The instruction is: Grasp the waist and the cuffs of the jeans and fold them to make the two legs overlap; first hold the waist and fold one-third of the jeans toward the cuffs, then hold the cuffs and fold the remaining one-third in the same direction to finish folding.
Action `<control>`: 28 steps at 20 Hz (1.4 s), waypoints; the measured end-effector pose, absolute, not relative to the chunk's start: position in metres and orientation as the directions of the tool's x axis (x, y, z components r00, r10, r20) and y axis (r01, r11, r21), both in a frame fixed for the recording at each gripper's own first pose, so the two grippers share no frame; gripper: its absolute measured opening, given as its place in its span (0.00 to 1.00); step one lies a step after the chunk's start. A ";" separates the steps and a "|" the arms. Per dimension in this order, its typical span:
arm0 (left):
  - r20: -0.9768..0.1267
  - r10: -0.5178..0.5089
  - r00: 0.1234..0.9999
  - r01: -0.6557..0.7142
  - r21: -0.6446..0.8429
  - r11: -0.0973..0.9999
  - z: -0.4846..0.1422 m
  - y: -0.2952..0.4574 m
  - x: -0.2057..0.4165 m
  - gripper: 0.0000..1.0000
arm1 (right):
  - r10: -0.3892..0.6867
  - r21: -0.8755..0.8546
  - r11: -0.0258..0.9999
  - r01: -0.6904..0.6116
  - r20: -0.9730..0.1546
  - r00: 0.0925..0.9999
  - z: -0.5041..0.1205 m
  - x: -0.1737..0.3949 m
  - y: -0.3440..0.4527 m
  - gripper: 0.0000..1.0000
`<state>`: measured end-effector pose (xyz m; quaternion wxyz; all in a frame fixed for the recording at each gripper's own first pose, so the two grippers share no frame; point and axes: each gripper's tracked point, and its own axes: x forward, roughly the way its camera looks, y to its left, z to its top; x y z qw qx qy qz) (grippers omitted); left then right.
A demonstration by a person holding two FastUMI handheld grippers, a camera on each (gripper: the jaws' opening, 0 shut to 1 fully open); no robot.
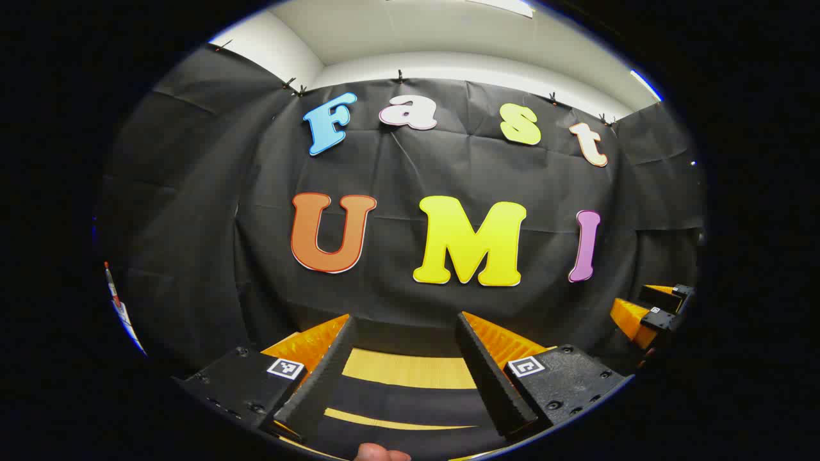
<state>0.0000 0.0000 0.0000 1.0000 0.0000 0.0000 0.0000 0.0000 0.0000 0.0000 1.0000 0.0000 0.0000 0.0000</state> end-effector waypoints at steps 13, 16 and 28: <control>0.009 -0.049 0.999 0.049 0.025 0.998 0.000 0.023 -0.003 0.99 | -0.072 -0.002 0.997 0.072 -0.044 0.996 -0.011 -0.018 0.003 0.99; -0.019 -0.028 0.999 0.028 0.015 0.999 -0.015 0.040 -0.005 0.99 | -0.038 -0.008 0.999 0.038 -0.100 0.994 -0.032 -0.016 0.000 0.99; -0.436 0.194 0.879 -0.313 -0.222 0.923 -0.169 0.190 -0.043 0.98 | -0.166 -0.029 0.985 0.172 -0.454 0.875 -0.163 -0.022 -0.144 0.98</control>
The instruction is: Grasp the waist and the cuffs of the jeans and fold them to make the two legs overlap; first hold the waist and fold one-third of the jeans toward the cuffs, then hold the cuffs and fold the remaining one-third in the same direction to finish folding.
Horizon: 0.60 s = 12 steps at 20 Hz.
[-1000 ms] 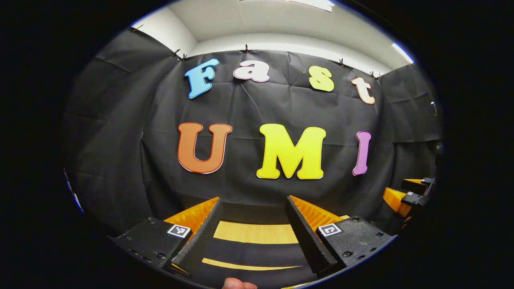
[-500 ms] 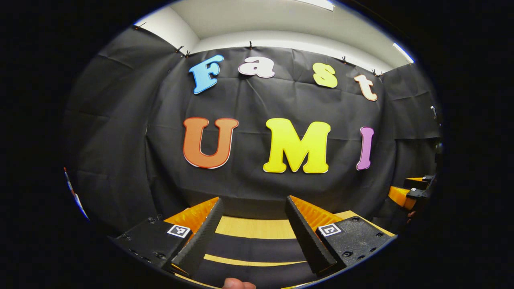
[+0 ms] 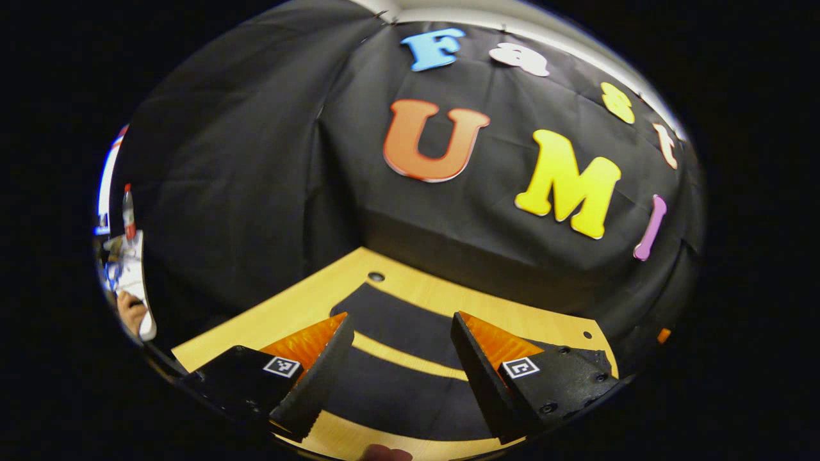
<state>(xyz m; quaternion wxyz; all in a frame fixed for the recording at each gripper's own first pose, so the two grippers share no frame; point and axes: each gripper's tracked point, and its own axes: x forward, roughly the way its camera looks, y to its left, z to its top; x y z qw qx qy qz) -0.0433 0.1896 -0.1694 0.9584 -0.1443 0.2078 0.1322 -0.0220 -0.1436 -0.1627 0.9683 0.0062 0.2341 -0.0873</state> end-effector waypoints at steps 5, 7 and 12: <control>-0.638 0.210 0.741 -0.557 -0.408 0.724 -0.246 0.236 -0.069 0.99 | -0.200 0.034 0.958 0.284 -0.632 0.749 -0.231 -0.039 -0.189 0.99; -0.728 0.167 0.665 -0.667 -0.478 0.572 -0.280 0.248 -0.075 0.99 | -0.200 0.047 0.946 0.320 -0.691 0.694 -0.253 -0.057 -0.200 0.99; -0.856 0.124 0.501 -0.844 -0.452 0.288 -0.315 0.280 -0.085 0.99 | -0.219 0.071 0.906 0.417 -0.764 0.606 -0.271 -0.063 -0.225 0.98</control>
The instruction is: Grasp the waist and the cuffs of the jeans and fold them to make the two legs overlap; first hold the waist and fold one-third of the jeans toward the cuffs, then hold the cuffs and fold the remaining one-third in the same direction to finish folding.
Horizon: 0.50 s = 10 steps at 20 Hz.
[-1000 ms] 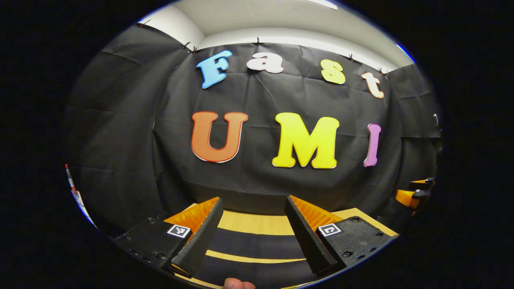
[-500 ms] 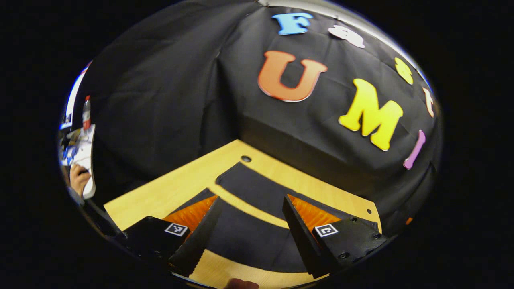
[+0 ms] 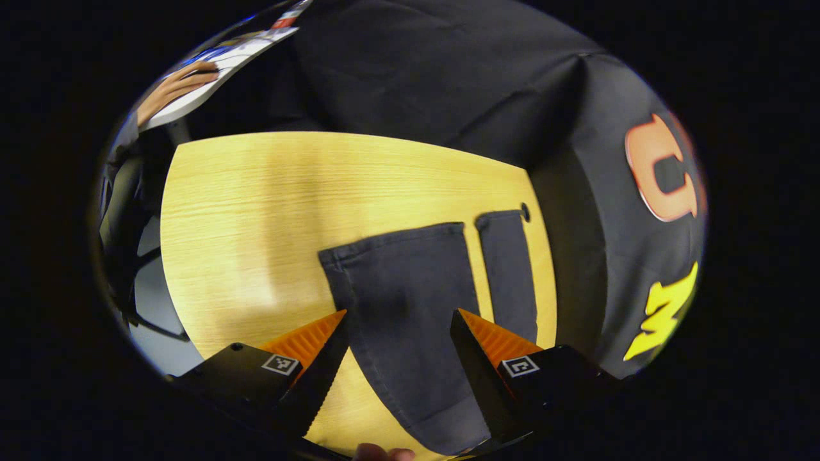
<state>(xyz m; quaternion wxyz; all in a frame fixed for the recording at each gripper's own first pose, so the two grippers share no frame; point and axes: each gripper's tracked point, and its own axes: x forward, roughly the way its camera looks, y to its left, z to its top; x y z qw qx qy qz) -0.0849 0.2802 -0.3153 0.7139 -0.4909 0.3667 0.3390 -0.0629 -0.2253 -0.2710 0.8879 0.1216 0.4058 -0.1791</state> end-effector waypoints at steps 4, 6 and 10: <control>-0.918 0.124 0.377 -0.910 -0.342 0.234 -0.338 0.302 -0.092 0.99 | -0.215 0.083 0.856 0.510 -0.840 0.498 -0.291 -0.075 -0.236 0.99; -0.927 0.113 0.359 -0.916 -0.326 0.232 -0.343 0.308 -0.088 0.99 | -0.192 0.091 0.830 0.550 -0.880 0.435 -0.310 -0.082 -0.238 0.99; -0.934 0.138 0.330 -0.925 -0.291 0.244 -0.342 0.322 -0.083 1.00 | -0.162 0.091 0.803 0.589 -0.918 0.362 -0.334 -0.082 -0.236 0.99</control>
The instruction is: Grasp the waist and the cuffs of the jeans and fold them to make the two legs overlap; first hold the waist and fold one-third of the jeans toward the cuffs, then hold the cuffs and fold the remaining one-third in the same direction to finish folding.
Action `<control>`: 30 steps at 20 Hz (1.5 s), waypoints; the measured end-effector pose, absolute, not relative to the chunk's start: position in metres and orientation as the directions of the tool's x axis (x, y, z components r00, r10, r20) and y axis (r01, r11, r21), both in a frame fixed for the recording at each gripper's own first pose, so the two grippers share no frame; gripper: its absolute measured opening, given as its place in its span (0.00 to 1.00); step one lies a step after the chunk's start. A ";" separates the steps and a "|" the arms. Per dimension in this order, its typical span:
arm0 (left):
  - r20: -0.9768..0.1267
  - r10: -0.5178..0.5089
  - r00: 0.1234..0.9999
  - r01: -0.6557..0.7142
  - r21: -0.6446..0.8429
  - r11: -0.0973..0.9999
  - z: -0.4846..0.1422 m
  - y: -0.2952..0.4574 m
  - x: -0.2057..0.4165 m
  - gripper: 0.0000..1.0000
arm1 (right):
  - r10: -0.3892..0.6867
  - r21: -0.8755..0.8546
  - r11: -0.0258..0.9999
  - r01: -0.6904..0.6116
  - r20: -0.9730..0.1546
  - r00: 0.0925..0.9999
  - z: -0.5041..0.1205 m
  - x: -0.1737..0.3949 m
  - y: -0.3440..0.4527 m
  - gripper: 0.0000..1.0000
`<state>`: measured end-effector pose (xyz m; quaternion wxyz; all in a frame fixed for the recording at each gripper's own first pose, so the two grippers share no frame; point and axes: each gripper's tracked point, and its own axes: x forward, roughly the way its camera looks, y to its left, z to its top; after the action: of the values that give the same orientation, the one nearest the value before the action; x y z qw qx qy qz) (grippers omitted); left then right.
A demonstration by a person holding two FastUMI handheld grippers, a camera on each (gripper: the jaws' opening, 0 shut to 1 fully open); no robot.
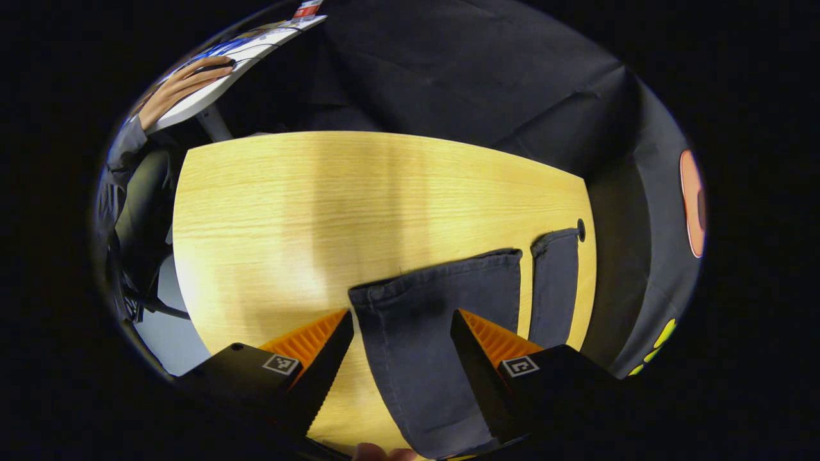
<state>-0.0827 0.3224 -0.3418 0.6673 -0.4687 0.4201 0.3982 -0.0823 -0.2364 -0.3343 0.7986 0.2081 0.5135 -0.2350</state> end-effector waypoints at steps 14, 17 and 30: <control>-0.979 0.137 0.148 -0.930 -0.091 0.355 -0.352 0.313 -0.074 0.96 | -0.252 -0.081 0.701 0.709 -0.958 0.139 -0.399 -0.063 -0.238 0.94; -0.982 0.172 0.084 -0.931 -0.016 0.365 -0.354 0.313 -0.078 1.00 | -0.252 -0.058 0.674 0.736 -0.955 0.156 -0.400 -0.059 -0.232 0.90; -0.957 0.111 0.267 -0.944 -0.237 0.231 -0.352 0.318 -0.090 0.07 | -0.120 0.124 0.667 0.735 -0.956 0.269 -0.397 -0.047 -0.216 0.16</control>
<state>-0.0895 0.3177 -0.3515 0.6449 -0.4665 0.4465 0.4088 -0.0471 -0.2157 -0.3974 0.7422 0.2893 0.5316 -0.2878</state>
